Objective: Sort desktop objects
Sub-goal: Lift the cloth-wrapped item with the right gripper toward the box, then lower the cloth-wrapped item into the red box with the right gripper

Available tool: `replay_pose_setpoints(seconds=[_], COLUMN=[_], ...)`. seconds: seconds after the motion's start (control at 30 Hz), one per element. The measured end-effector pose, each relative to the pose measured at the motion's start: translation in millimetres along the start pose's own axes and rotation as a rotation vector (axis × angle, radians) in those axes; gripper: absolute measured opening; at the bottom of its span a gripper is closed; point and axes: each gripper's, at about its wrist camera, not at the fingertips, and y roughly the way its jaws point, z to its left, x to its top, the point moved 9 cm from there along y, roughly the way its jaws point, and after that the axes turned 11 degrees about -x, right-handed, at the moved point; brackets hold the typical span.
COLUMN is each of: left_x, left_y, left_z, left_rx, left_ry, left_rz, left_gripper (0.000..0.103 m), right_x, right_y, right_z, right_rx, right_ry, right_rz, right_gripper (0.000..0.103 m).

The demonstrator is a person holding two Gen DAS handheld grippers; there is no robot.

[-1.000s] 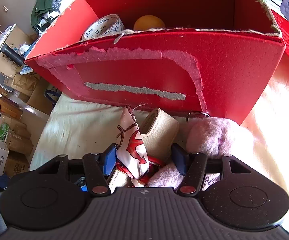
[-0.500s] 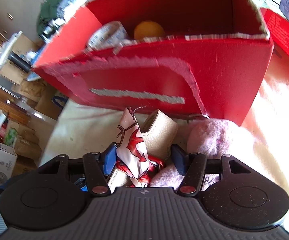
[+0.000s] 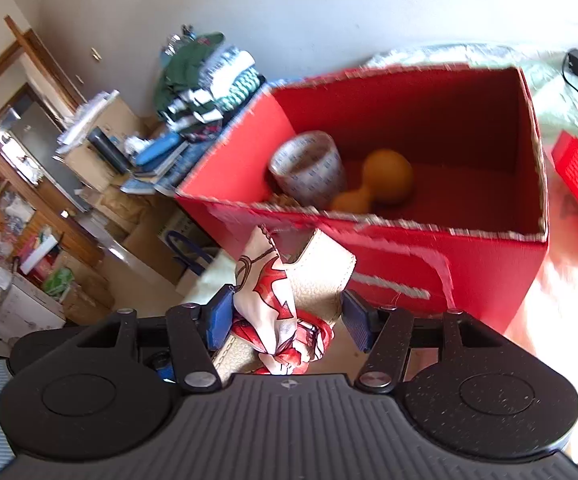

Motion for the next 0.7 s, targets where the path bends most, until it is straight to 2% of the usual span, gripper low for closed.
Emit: replay_pose_setpoints(seconds=[0.2,0.27,0.4,0.57,0.7], left_x=[25.6,38.3,57.2,70.9,92.7], left_y=[-7.9,-2.5,5.0,9.0,13.5], left_z=[6.6,17.2,25.9,19.0,21.3], left_rx=[0.007,0.003,-0.008,0.009,0.004], left_ry=[0.006,-0.011,-0.036,-0.004,0.015], left_rz=[-0.062,-0.078,-0.104,-0.112,-0.135], left_gripper=[0.044,0.039,0.038,0.036,0.036], right_x=[20.3,27.8,42.5,55.2,66.6], right_y=[-16.6,-15.4,-11.9,-8.6,-18.4], right_z=[10.5,8.0,-1.3,-10.5,-18.1], right_rx=[0.039,0.032,0.014,0.003,-0.017], right_ry=[-0.018,-0.009,0.026,0.069,0.069], right_rz=[-0.080,-0.092,-0.111,-0.119,-0.163], right_gripper=[0.060,0.060,0.060,0.060,0.059])
